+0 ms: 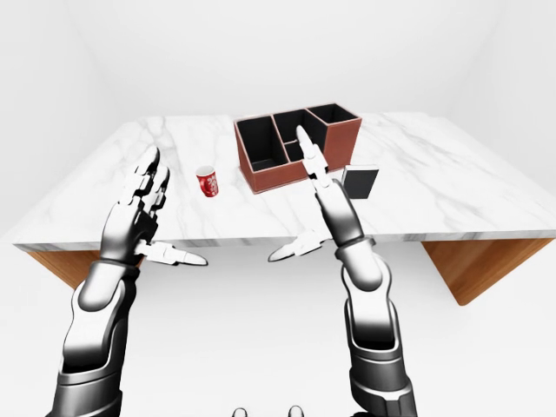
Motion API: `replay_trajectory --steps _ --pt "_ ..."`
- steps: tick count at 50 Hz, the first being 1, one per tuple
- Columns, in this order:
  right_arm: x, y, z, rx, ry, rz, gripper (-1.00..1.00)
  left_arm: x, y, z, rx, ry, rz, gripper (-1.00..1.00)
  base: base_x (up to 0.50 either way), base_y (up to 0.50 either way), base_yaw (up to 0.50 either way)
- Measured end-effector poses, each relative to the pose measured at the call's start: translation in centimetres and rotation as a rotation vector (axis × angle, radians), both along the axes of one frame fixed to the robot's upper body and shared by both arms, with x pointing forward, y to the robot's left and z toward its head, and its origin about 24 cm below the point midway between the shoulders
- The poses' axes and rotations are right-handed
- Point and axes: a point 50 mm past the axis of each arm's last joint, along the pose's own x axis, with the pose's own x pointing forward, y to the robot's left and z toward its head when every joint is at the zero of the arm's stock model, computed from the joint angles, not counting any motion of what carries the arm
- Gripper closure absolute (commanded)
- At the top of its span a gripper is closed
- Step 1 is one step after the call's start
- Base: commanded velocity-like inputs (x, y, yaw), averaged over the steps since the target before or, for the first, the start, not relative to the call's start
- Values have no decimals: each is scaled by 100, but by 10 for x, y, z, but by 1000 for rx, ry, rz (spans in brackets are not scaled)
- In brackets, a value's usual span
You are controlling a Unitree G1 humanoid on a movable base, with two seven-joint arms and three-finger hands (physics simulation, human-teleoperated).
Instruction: Pick up the book and place it in the left compartment of the caddy.
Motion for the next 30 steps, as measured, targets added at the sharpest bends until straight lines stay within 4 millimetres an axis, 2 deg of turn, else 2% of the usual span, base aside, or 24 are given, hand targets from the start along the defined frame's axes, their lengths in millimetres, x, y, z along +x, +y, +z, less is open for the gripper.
replay_trajectory --steps 8,30 --pt "-2 -1 2 1 -11 -2 -100 -1 -1 1 2 -4 -5 -100 0 0 0" --pt "0 -3 0 21 -2 -12 -100 -5 -2 2 2 -11 -13 -100 22 0 0"
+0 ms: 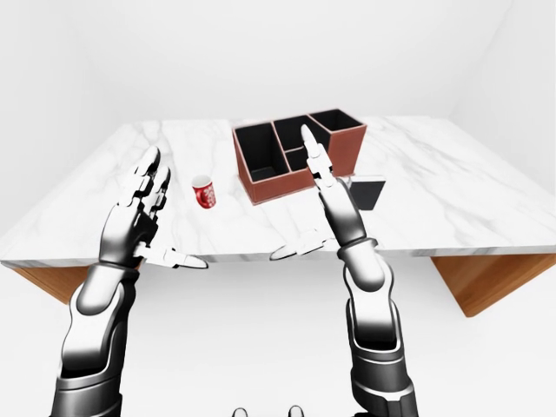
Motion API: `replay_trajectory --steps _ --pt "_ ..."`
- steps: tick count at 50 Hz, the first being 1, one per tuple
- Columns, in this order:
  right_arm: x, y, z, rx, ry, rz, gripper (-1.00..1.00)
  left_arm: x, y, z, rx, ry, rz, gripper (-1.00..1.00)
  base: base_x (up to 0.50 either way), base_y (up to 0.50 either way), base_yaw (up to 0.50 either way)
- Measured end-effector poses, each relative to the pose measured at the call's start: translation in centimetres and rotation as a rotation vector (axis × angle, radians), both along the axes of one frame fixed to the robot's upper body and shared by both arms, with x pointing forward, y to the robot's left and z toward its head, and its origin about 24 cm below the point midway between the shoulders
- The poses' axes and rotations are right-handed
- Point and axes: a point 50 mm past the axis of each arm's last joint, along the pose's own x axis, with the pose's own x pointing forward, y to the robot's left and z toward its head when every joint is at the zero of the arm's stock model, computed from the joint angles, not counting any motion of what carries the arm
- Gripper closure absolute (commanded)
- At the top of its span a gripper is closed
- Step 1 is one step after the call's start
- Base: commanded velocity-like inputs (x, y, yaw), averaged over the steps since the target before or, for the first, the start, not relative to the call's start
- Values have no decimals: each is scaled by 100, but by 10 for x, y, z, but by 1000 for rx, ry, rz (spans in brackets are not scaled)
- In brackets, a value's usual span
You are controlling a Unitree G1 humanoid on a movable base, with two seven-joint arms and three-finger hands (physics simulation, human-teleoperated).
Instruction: Pick up the book and place it in the left compartment of the caddy.
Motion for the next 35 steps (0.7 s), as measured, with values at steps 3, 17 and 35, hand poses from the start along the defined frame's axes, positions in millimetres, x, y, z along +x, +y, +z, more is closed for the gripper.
replay_trajectory --steps 3,17,35 --pt "0 0 -1 2 3 -1 -100 -1 0 0 1 -2 -1 -100 22 0 0" --pt "0 -1 -2 10 9 -3 -100 -2 -1 2 5 -8 -5 -100 22 0 0" --pt "0 0 -5 17 21 -1 -100 -2 -3 -1 14 0 -9 -100 22 0 0"
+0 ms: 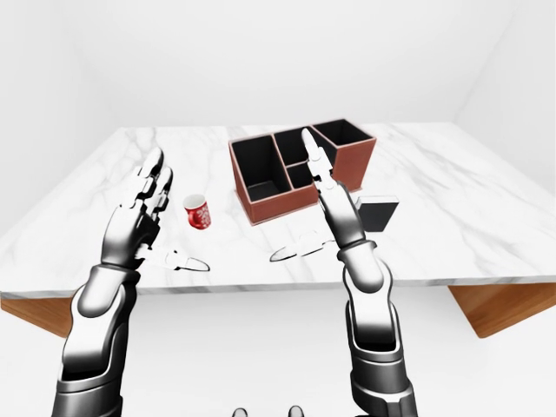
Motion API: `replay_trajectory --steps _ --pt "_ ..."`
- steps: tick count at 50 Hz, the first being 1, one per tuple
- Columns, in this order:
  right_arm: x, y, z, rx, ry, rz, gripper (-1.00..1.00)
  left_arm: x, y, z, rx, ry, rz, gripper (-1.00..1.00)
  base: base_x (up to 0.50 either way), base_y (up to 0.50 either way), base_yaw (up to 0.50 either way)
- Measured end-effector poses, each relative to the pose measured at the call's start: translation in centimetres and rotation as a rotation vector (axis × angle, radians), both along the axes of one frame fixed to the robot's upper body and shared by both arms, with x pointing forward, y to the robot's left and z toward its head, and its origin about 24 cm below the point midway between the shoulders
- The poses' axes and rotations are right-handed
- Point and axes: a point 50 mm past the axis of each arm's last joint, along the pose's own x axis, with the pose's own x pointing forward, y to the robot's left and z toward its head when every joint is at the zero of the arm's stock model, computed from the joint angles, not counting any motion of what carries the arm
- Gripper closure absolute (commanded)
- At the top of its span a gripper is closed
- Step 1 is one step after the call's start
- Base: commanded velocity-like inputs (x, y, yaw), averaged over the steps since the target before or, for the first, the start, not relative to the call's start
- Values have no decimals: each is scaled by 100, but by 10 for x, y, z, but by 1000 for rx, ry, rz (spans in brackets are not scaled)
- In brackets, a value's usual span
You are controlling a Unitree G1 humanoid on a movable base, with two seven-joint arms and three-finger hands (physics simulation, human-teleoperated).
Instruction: Pick up the book and place it in the left compartment of the caddy.
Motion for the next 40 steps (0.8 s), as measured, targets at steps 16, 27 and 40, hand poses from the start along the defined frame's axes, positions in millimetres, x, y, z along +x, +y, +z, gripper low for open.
replay_trajectory --steps 16,27,40 --pt "-1 -1 0 4 2 3 -100 0 -2 -2 11 10 -2 -100 22 0 0" --pt "-2 -1 0 6 1 4 -100 0 -2 -2 13 8 2 -100 22 0 0" --pt "-2 -1 0 7 -1 5 -100 -1 -2 -1 16 3 3 -100 22 0 0"
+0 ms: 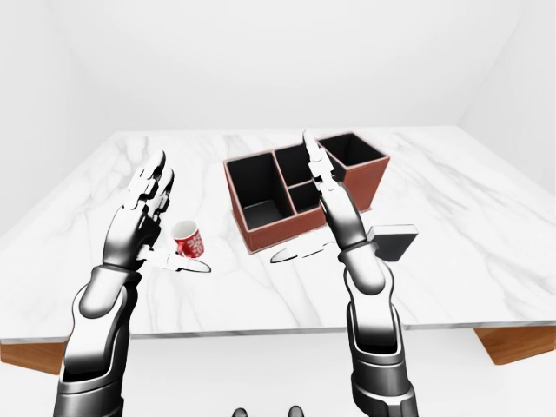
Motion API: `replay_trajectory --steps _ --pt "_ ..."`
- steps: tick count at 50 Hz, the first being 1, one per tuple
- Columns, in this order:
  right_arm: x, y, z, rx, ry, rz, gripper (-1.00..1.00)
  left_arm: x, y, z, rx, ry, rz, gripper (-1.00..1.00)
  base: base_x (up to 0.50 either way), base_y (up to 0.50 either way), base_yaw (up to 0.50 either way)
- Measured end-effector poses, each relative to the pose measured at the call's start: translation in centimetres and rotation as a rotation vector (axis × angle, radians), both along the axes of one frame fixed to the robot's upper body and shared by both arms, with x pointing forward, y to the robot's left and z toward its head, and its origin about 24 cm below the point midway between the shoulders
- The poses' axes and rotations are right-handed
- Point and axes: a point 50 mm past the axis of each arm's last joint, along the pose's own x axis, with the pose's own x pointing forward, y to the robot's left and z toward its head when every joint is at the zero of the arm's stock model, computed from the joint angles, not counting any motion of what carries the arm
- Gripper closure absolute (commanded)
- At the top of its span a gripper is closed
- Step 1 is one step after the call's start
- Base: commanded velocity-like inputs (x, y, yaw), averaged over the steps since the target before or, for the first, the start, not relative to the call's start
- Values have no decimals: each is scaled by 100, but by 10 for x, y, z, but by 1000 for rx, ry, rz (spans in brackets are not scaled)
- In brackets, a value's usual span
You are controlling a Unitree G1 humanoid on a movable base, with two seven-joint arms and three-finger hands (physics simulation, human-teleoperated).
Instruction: Pick up the book and place it in the left compartment of the caddy.
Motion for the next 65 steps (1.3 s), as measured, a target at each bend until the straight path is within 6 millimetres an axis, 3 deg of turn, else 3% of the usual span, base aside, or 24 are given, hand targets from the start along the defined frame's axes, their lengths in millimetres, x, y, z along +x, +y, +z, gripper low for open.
replay_trajectory --steps 42,65 --pt "-1 0 -4 7 15 1 -100 -3 -2 0 9 -3 -5 -100 22 0 0" --pt "0 -5 -7 21 26 -24 -100 0 -1 -7 16 30 8 -100 0 0 0"
